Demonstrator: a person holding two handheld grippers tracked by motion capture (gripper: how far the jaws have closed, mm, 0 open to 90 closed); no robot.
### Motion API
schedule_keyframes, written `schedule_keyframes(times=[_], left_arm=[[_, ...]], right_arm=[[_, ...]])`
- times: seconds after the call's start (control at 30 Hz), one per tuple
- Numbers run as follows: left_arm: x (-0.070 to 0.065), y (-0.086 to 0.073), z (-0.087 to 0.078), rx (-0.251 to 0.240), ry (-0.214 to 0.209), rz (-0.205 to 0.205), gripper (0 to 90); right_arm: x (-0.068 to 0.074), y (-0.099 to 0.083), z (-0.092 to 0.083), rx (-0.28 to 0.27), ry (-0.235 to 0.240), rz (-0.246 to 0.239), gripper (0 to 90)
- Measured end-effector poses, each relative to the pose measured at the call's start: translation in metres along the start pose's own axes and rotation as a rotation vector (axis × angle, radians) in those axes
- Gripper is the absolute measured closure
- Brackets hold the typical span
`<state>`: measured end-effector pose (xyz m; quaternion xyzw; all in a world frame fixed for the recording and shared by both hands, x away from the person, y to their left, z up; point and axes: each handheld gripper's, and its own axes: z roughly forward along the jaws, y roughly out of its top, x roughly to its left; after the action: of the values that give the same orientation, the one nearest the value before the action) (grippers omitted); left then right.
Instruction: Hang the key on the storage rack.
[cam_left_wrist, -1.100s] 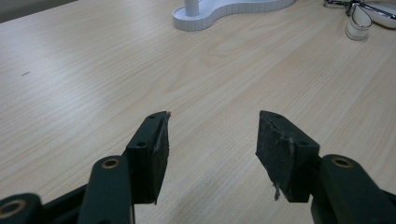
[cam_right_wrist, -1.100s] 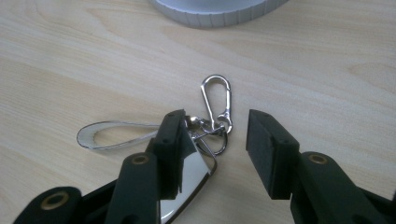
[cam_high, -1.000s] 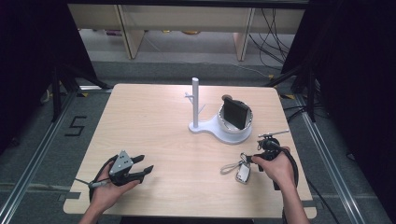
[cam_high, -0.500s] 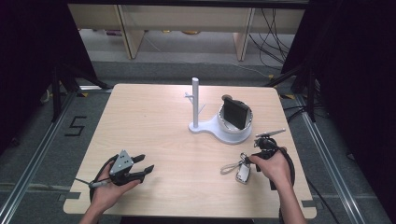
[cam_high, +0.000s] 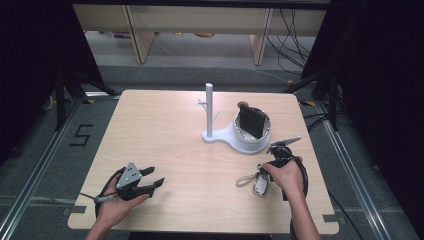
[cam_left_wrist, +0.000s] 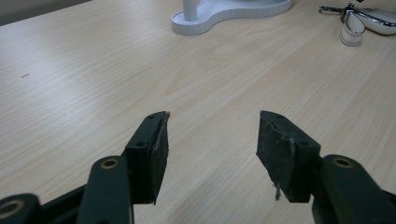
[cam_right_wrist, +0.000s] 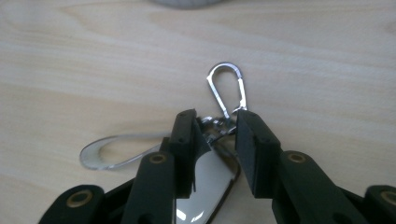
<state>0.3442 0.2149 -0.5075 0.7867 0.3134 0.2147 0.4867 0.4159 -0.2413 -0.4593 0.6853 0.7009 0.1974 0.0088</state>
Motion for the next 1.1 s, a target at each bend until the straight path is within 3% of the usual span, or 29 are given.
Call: schedule_keyframes(times=[0.03,0.17,0.2,0.23,0.27,0.4,0.47,0.5,0.53,0.6,0.73,0.83,0.87,0.93,1.0,1.1], left_arm=[[0.000,0.000,0.000,0.001,0.000,0.002,42.9],[0.000,0.000,0.001,0.002,-0.002,0.000,42.9],[0.001,0.000,0.000,0.005,-0.004,0.001,42.9],[0.001,0.000,0.001,0.004,-0.003,0.000,42.9],[0.001,0.000,0.001,0.006,-0.004,0.001,42.9],[0.000,-0.001,0.001,0.007,-0.006,0.000,42.8],[0.000,-0.001,0.001,0.006,-0.006,-0.001,42.8],[-0.001,-0.001,0.000,0.010,0.000,-0.001,42.8],[-0.001,-0.001,0.000,0.010,0.000,-0.001,42.8],[0.000,-0.001,0.001,0.012,0.000,0.004,42.8],[-0.001,-0.001,0.001,0.016,-0.002,0.004,42.7],[0.000,-0.001,0.001,0.011,-0.008,0.003,42.7],[0.000,-0.001,0.001,0.011,-0.008,0.003,42.7],[0.000,-0.001,0.000,0.018,-0.001,0.001,42.7],[0.000,-0.001,0.000,0.017,0.000,0.001,42.7],[0.001,-0.002,0.000,0.017,0.001,0.003,42.7]], right_arm=[[-0.003,0.005,0.003,0.008,-0.011,-0.022,68.0],[-0.003,0.010,0.010,0.035,-0.017,-0.032,66.8],[0.001,0.010,0.011,0.043,-0.019,0.017,66.8],[0.008,0.010,0.013,0.047,-0.016,0.119,66.6],[-0.003,0.012,0.014,0.039,-0.032,-0.021,66.4],[-0.002,0.015,0.015,0.049,-0.024,-0.019,66.2],[-0.006,0.016,0.017,0.013,-0.024,-0.063,65.8],[-0.006,0.017,0.015,0.006,0.005,-0.050,65.3],[-0.003,0.017,0.012,0.025,0.008,0.007,65.2],[-0.004,0.018,0.011,0.002,0.000,0.010,65.2],[-0.003,0.023,0.014,0.031,-0.037,0.031,66.0],[-0.004,0.023,0.019,0.036,-0.049,-0.033,66.6],[-0.004,0.023,0.019,0.036,-0.049,-0.033,66.6],[0.000,0.024,0.023,0.060,-0.073,-0.021,66.7],[0.000,0.024,0.027,0.034,-0.091,-0.071,67.8],[0.005,0.024,0.027,0.050,-0.141,-0.110,70.2]])
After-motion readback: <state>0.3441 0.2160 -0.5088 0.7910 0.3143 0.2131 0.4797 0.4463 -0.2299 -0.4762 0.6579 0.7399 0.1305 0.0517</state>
